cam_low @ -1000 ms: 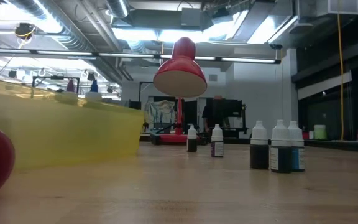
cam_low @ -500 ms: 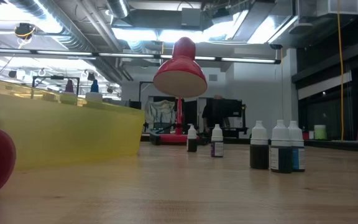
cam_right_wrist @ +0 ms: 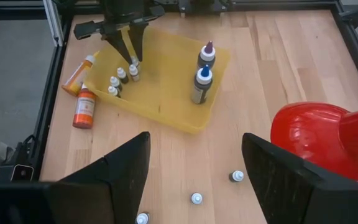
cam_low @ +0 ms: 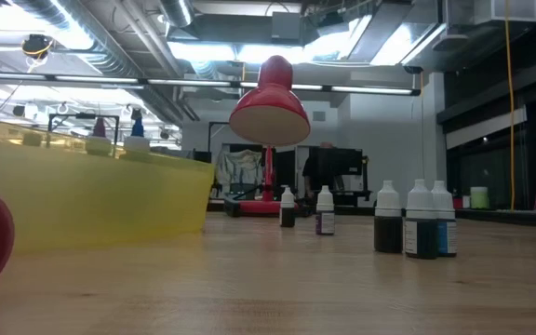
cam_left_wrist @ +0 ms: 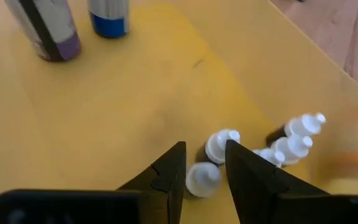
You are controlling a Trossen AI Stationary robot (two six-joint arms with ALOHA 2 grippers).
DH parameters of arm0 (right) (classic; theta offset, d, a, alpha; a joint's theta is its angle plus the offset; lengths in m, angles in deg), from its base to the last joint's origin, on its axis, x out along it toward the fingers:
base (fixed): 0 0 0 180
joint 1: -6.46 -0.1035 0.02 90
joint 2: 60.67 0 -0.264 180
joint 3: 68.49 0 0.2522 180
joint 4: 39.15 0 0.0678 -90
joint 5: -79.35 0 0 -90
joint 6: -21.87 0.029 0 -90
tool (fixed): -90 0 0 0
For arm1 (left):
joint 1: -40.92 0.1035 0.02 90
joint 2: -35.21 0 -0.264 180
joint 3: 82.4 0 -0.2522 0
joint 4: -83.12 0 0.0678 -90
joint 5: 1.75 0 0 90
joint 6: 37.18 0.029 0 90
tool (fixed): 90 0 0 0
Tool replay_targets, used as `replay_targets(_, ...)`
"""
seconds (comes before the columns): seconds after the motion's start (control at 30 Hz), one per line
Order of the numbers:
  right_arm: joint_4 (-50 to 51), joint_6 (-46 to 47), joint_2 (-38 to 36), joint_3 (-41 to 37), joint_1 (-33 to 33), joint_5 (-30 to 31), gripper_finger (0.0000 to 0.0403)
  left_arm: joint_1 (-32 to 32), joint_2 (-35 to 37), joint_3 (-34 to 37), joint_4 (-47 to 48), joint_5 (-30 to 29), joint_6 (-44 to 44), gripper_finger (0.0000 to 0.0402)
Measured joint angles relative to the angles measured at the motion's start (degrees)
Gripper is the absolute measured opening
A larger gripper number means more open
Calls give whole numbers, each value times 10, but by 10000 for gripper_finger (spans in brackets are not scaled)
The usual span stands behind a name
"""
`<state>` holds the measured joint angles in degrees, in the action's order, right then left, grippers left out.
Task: Pick & Place food coloring
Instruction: Put the right small blue food coloring bottle into the yellow bin
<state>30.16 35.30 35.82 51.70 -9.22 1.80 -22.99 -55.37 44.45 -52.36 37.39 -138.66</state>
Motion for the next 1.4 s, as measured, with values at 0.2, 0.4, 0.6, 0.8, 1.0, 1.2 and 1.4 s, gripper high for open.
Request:
replay_targets(0.2, -5, 14, 0, 0, 0, 1, 255, 16, 64, 0, 47, 13, 19, 130)
replay_targets(0.4, 13, 35, 0, 0, -8, 40, 255, 38, 157, 0, 61, -10, 107, 170)
replay_targets(0.6, 86, 73, -5, -5, -33, 94, 255, 76, 262, -1, 61, -20, 210, 214)
replay_targets(0.8, 97, 138, -73, -144, -74, 233, 255, 117, 343, -1, 41, -16, 308, 235)
replay_targets(1.0, -23, 199, -177, -366, -109, 219, 255, 155, 392, -1, -30, 14, 412, 232)
replay_targets(1.2, -292, 179, -244, -583, -147, 172, 255, 201, 404, -1, -152, 17, 538, 231)
replay_targets(1.4, -522, 133, -240, -743, -167, 103, 255, 249, 403, -2, -281, 17, 652, 230)
